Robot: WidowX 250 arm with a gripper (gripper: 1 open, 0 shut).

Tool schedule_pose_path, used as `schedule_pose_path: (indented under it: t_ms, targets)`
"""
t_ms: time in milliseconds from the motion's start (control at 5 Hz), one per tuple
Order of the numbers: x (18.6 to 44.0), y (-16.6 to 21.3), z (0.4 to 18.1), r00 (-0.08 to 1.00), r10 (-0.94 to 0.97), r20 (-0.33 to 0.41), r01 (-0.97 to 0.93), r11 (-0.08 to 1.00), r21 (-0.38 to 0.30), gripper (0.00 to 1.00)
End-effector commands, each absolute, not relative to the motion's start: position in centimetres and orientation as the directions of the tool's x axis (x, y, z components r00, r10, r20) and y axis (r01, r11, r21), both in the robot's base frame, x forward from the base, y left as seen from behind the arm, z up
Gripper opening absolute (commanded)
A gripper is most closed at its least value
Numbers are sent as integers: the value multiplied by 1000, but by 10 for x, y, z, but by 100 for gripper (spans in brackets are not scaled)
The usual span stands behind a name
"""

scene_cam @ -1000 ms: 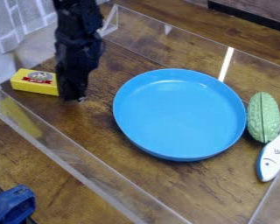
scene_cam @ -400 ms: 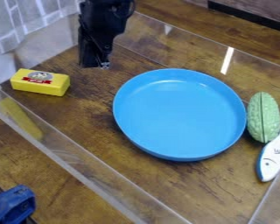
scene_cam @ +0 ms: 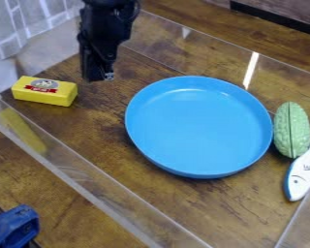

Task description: Put the yellow brick in the blue tray

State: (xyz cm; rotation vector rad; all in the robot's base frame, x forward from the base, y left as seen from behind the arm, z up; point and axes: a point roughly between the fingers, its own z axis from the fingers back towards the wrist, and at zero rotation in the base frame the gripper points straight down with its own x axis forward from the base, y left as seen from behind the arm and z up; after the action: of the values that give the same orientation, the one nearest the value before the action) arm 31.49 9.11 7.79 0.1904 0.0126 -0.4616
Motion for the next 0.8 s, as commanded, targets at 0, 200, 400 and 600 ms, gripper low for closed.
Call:
schedule_pose_path:
  t_ms: [0,200,400,600]
  targets:
    - [309,105,99,910,-413,27,401,896,188,100]
    - [300,115,92,914,-404,29,397,907,137,100]
    - [292,129,85,889,-458,25,451,883,130,100]
    - [290,136,74,881,-473,12,468,876,118,100]
